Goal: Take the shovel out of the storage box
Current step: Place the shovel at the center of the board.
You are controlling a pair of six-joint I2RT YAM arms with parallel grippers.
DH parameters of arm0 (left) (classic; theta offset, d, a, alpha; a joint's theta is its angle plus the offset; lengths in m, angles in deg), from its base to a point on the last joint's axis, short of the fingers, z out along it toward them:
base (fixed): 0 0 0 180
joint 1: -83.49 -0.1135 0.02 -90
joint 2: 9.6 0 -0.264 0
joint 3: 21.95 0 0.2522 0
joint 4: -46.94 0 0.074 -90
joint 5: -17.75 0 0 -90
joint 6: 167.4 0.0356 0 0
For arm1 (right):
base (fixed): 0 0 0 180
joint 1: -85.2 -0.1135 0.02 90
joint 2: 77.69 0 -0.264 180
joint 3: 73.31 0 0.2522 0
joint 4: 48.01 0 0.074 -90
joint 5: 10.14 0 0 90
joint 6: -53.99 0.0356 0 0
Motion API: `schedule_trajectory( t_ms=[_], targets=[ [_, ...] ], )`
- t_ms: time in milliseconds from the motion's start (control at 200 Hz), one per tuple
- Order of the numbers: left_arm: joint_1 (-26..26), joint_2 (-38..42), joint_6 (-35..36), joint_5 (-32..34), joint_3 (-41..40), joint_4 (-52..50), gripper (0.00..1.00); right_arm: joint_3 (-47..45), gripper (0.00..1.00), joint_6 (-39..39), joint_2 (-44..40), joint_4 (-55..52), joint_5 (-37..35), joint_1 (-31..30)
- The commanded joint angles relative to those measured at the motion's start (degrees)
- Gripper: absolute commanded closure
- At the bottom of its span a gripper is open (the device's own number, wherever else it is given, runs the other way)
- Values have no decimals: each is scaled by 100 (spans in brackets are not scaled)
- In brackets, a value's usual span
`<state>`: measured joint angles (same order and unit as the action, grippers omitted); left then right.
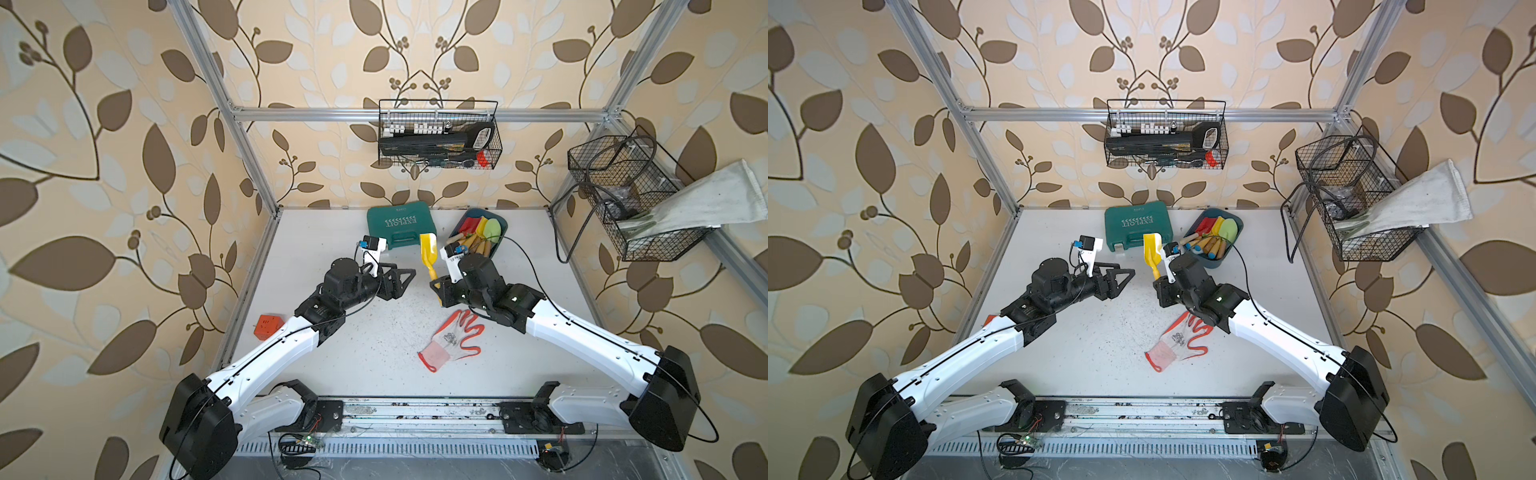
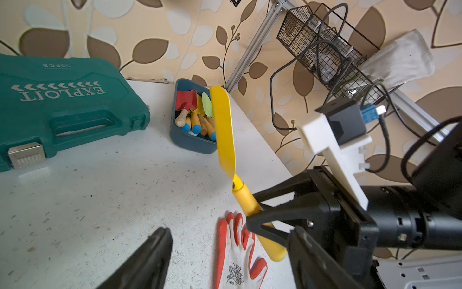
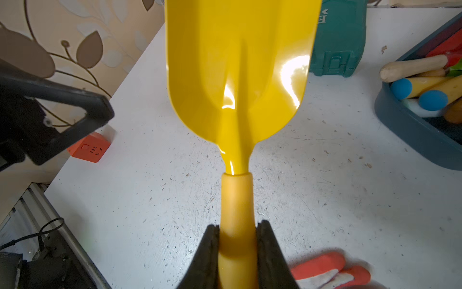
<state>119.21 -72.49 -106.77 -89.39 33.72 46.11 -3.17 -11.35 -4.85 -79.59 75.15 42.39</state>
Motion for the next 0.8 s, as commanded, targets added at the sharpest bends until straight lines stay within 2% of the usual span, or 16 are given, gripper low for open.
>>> schedule_trajectory(
  t_ms=[0, 395, 545, 635, 795],
  targets=[
    [44, -116, -103, -28, 82, 476, 27, 152, 85, 86, 59, -36, -317, -146],
    [67, -618, -62, 16, 403, 602, 27, 370, 85, 96, 313, -132, -749, -712],
    [66, -603, -65, 293, 432, 467, 37, 485, 85, 43, 388, -225, -1182, -1001],
    [68, -601, -25, 420, 441, 454, 52, 538, 85, 56, 431, -289, -1385, -1118],
    [69, -609, -85, 600, 467, 440, 58, 692, 85, 72, 525, -474, -2046, -1455]
  ],
)
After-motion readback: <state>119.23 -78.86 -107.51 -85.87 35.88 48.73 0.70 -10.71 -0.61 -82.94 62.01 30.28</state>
